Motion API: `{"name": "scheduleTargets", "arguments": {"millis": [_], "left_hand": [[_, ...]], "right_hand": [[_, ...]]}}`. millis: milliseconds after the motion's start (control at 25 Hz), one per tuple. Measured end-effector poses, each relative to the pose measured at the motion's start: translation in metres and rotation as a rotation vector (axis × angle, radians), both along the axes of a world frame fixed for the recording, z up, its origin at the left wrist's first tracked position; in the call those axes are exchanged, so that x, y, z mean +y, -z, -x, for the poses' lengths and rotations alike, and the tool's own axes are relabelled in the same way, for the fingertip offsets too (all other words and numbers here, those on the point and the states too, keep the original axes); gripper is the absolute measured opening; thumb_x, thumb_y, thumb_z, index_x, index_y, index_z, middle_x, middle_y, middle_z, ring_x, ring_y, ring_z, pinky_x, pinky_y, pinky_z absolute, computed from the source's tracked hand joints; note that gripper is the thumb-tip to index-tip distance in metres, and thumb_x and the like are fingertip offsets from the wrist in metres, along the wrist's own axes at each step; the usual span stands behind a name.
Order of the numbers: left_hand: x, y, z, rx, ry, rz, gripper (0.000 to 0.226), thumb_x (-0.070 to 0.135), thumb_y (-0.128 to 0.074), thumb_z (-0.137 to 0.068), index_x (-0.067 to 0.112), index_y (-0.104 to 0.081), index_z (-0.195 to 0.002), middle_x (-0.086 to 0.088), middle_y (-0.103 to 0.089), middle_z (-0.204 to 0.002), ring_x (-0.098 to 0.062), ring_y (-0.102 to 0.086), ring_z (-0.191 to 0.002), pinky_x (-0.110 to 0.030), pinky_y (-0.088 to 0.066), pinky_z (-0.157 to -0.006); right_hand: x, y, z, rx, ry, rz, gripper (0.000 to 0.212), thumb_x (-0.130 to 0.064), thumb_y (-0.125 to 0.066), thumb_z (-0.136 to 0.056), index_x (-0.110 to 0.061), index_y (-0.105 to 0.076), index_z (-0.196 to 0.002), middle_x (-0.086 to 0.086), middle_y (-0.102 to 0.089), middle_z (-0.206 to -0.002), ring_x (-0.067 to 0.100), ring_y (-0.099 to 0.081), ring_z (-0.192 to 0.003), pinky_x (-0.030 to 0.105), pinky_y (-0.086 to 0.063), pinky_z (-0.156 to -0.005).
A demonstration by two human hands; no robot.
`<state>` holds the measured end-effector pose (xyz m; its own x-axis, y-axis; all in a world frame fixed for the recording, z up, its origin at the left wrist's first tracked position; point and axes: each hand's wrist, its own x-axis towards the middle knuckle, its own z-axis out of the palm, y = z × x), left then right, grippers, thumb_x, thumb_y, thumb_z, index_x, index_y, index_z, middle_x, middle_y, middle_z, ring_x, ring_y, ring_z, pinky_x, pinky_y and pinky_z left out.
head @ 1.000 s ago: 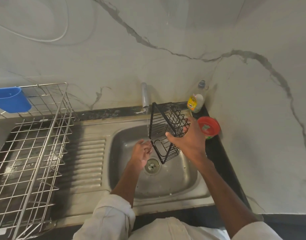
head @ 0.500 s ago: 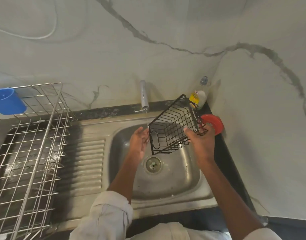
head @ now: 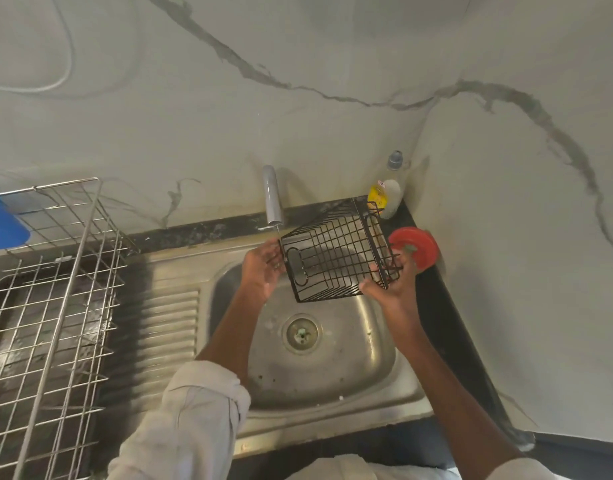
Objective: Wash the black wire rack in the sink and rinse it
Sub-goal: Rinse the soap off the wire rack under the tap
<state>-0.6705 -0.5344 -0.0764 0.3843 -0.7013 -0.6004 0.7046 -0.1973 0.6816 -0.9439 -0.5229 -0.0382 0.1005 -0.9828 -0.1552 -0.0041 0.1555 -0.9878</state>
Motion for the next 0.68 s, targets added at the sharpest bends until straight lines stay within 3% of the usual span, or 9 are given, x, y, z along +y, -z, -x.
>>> {"name": "scheduleTargets", "arguments": {"millis": [160,280,360,480,600,680], "left_hand": [[0.002,0.0,0.003,0.005,-0.012,-0.022,0.019,0.007,-0.061,-0.1,0.001,-0.071,-0.115,-0.011,-0.068,-0.094,-0.026,-0.063,-0.089,-0.043,-0.054,-0.096],[-0.005,-0.005,0.009,0.016,-0.024,-0.008,0.013,0.007,-0.062,-0.097,0.004,-0.068,-0.108,-0.009,-0.06,-0.089,-0.022,-0.056,-0.08,-0.039,-0.051,-0.089],[-0.011,-0.006,0.01,0.043,-0.04,-0.006,0.014,0.001,-0.057,-0.097,0.001,-0.064,-0.11,-0.011,-0.059,-0.094,-0.023,-0.058,-0.083,-0.037,-0.055,-0.089],[-0.017,-0.006,0.011,0.082,-0.09,-0.012,0.028,-0.011,-0.049,-0.094,0.0,-0.059,-0.118,-0.02,-0.057,-0.113,-0.029,-0.059,-0.099,-0.038,-0.056,-0.096],[-0.017,0.001,0.013,0.1,-0.205,-0.028,0.029,-0.017,-0.038,-0.094,-0.002,-0.058,-0.109,-0.019,-0.058,-0.106,-0.023,-0.057,-0.085,-0.033,-0.053,-0.082],[-0.012,0.011,0.01,0.104,-0.286,-0.046,0.028,-0.019,-0.037,-0.098,-0.005,-0.059,-0.108,-0.02,-0.063,-0.104,-0.024,-0.064,-0.084,-0.034,-0.056,-0.087]], "right_hand": [[-0.001,0.009,0.008,-0.071,-0.102,0.003,0.097,0.005,-0.075,-0.075,-0.033,-0.035,-0.154,-0.018,-0.05,-0.14,0.013,-0.049,-0.136,0.059,-0.041,-0.116],[-0.005,0.01,0.012,-0.128,-0.142,0.021,0.101,0.028,-0.063,-0.078,-0.029,-0.033,-0.155,-0.004,-0.05,-0.149,0.023,-0.052,-0.138,0.06,-0.042,-0.115],[-0.01,0.009,0.016,-0.187,-0.148,0.022,0.102,0.031,-0.059,-0.078,-0.031,-0.034,-0.156,0.008,-0.046,-0.153,0.033,-0.049,-0.14,0.06,-0.042,-0.115],[-0.019,0.006,0.014,-0.247,-0.157,-0.007,0.101,0.027,-0.059,-0.078,-0.035,-0.038,-0.155,0.006,-0.047,-0.155,0.032,-0.047,-0.143,0.054,-0.042,-0.113],[-0.025,0.006,0.005,-0.244,-0.182,-0.013,0.097,0.028,-0.053,-0.084,-0.034,-0.037,-0.157,0.0,-0.04,-0.161,0.019,-0.04,-0.149,0.052,-0.036,-0.119],[-0.028,0.006,-0.001,-0.24,-0.209,-0.001,0.098,0.033,-0.046,-0.086,-0.032,-0.036,-0.159,-0.002,-0.039,-0.163,0.017,-0.037,-0.151,0.051,-0.032,-0.123]]}}
